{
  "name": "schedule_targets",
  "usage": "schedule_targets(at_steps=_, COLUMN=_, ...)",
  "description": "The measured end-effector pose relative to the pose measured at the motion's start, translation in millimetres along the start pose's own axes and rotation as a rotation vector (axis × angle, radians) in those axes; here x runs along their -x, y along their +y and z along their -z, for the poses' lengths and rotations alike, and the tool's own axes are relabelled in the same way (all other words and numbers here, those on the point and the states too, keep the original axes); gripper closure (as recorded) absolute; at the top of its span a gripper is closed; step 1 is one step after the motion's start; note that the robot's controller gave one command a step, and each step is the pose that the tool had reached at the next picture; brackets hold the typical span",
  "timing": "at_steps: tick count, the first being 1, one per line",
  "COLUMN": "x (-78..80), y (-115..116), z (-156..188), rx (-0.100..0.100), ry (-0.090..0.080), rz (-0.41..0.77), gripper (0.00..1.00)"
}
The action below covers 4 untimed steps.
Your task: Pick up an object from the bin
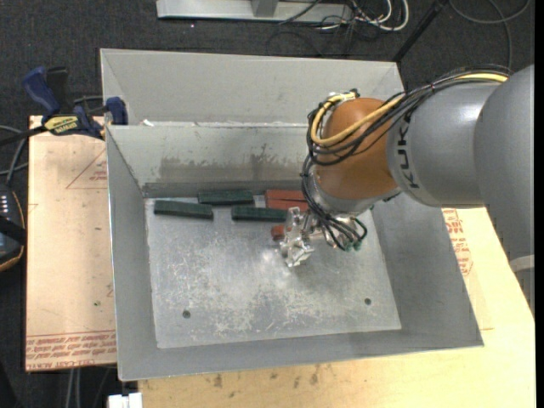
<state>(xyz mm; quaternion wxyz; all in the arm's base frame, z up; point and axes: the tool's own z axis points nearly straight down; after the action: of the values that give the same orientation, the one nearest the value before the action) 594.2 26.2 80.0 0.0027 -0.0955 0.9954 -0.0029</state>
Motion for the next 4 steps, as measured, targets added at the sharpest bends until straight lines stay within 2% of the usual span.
schedule_targets(at_steps=1, x=1.7, y=25.1, z=173.7, rx=0.006, ry=-0.004, rz=0.121, gripper=1.0)
schedule_targets(at_steps=2, x=0.6, y=24.8, z=171.3, rx=0.007, ry=0.001, rz=0.119, gripper=1.0)
schedule_targets(at_steps=3, x=-12.5, y=32.9, z=74.6, rx=0.008, ry=0.006, rz=0.063, gripper=0.0)
schedule_targets(at_steps=4, x=-11.5, y=32.5, z=75.9, rx=0.008, ry=0.003, rz=0.061, gripper=0.0)
